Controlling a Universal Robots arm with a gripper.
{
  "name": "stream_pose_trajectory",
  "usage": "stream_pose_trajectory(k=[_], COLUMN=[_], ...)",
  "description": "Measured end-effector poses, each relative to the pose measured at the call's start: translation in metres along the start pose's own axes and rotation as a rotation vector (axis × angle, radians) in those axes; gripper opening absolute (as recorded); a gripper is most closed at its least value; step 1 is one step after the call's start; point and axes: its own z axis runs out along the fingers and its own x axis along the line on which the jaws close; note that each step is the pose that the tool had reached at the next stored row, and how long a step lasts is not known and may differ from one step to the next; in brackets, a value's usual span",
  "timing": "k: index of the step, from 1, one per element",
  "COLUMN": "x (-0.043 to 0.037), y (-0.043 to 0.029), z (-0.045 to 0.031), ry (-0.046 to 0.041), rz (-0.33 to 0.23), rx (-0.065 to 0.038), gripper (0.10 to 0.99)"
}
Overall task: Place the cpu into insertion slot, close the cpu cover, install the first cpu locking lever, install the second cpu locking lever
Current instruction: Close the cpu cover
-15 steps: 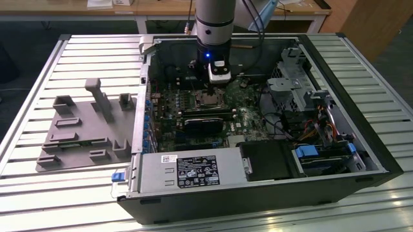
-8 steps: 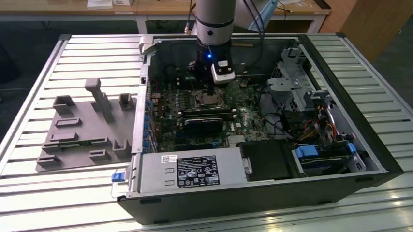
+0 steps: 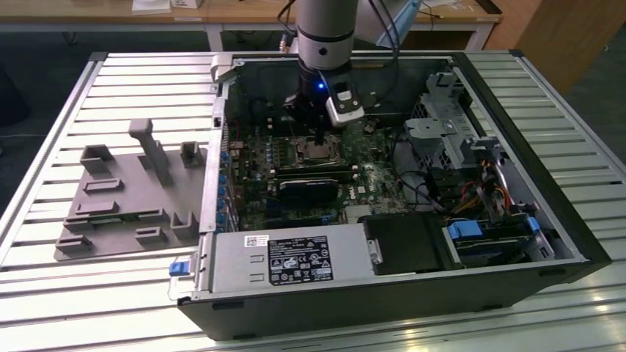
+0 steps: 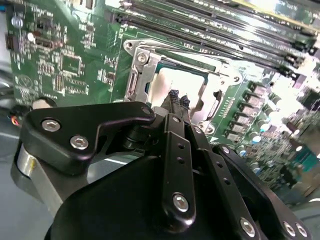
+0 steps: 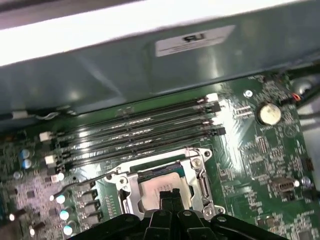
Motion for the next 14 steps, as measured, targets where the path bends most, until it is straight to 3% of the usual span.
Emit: stream_pose_trajectory(k=[8,14], x=[0.0001,0.0033], y=[-0.0003,-0.0013], z=[0.0007,0.0008], ry=[-0.0021,-0.0306], rz=[-0.087,-0.094], rx=[0.002,0.0], gripper=[0.102,0.102])
